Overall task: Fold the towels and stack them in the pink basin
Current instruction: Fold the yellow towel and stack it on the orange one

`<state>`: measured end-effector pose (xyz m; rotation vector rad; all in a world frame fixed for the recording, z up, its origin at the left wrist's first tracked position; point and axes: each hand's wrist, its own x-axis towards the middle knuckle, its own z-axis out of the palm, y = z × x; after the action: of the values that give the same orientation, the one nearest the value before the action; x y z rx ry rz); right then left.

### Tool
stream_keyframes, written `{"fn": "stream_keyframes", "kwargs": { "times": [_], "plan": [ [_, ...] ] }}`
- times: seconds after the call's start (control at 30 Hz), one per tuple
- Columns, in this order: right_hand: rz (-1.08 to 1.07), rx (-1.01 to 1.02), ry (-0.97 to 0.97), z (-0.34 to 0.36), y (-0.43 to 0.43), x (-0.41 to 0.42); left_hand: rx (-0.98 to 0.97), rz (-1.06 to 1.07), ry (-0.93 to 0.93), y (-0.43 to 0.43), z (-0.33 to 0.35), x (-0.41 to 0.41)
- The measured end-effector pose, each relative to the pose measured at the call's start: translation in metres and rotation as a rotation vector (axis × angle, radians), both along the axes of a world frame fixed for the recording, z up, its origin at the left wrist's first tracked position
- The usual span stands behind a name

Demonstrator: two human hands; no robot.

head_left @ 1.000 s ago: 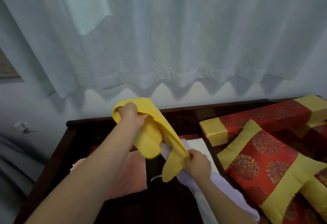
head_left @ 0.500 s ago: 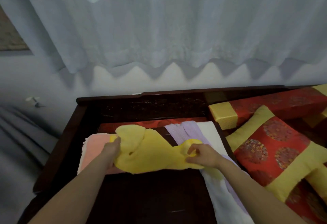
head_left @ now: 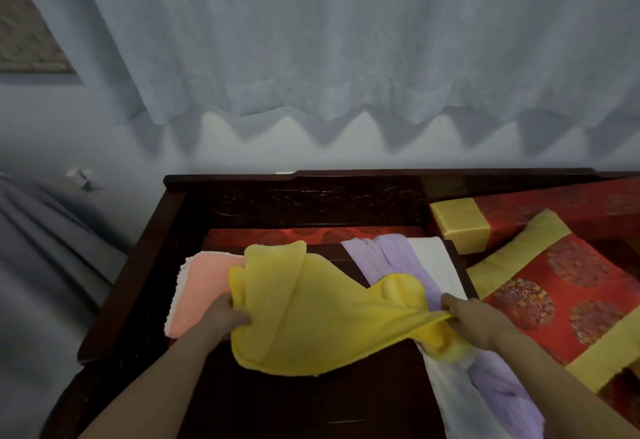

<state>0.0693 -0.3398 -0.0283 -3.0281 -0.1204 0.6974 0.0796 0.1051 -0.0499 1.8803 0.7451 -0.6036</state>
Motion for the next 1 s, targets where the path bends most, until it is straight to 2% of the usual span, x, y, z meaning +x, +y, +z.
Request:
{"fn": "stream_keyframes", "kwargs": {
  "times": [0.03, 0.1, 0.2, 0.3, 0.37, 0.43, 0.53, 0.63, 0.67, 0.83, 0.93, 1.0],
  "plan": [
    [0.029, 0.010, -0.031, 0.001, 0.003, 0.001, -0.049, 0.075, -0.065, -0.003, -0.003, 0.009],
    [0.058, 0.055, -0.048, 0.004, 0.011, 0.005, -0.001, 0.187, -0.152, -0.006, -0.006, 0.026],
    [-0.043, 0.191, 0.124, 0.015, 0.017, 0.015, 0.106, 0.288, -0.249, -0.002, -0.015, 0.043],
    [-0.099, 0.227, 0.216, 0.032, 0.014, 0.025, -0.001, 0.396, -0.357, 0.002, -0.011, 0.051],
    [-0.099, 0.335, 0.086, 0.047, 0.015, 0.028, -0.103, 0.384, -0.424, -0.001, 0.008, 0.051],
    [-0.058, 0.500, -0.140, 0.059, 0.020, 0.030, -0.225, 0.378, -0.488, -0.007, 0.027, 0.050],
    [0.142, 0.649, -0.359, 0.084, 0.050, 0.029, -0.438, 0.368, -0.556, -0.023, 0.056, 0.045],
    [0.354, 0.578, -0.364, 0.109, 0.099, 0.028, -0.543, 0.288, -0.585, -0.048, 0.082, 0.038],
    [0.343, 0.610, -0.350, 0.115, 0.113, 0.027, -0.552, 0.243, -0.597, -0.056, 0.089, 0.034],
    [0.200, 1.013, -0.223, 0.135, 0.150, 0.032, -0.573, 0.085, -0.667, -0.079, 0.105, 0.013],
    [0.207, 1.056, -0.184, 0.130, 0.157, 0.038, -0.507, 0.000, -0.659, -0.080, 0.104, 0.008],
    [0.187, 1.079, -0.201, 0.124, 0.164, 0.038, -0.532, -0.008, -0.641, -0.079, 0.102, 0.004]
  ]
}}
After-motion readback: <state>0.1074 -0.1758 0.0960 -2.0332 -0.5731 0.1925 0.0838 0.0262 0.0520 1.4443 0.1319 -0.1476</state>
